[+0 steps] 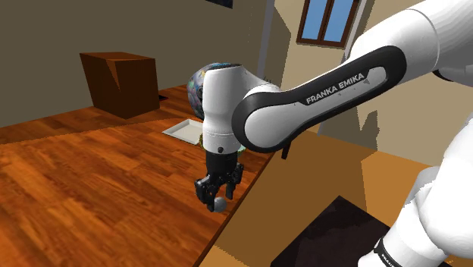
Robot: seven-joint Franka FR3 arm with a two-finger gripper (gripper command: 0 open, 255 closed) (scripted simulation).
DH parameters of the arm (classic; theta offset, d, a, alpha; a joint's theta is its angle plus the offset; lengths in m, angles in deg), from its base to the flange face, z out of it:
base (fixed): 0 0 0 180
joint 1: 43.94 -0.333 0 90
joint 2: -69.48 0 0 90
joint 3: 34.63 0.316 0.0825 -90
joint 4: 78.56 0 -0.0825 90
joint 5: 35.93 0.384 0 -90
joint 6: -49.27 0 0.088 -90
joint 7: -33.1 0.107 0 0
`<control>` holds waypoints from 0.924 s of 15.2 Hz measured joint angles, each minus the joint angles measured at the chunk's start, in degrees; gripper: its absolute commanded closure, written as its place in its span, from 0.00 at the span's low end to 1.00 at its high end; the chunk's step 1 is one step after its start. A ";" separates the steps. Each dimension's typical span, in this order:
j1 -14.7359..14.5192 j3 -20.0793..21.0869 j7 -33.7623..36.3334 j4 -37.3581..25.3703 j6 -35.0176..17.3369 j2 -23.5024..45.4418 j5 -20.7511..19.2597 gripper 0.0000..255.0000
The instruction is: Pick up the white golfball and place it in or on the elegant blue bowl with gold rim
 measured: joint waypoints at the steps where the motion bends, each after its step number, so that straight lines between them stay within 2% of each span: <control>1: 0.00 0.00 0.00 0.00 0.00 0.00 0.00 1.00; 9: 0.00 0.00 0.00 0.01 -0.01 0.00 0.00 1.00; 14: 0.08 -0.03 -0.21 -1.75 2.80 -1.22 0.57 1.00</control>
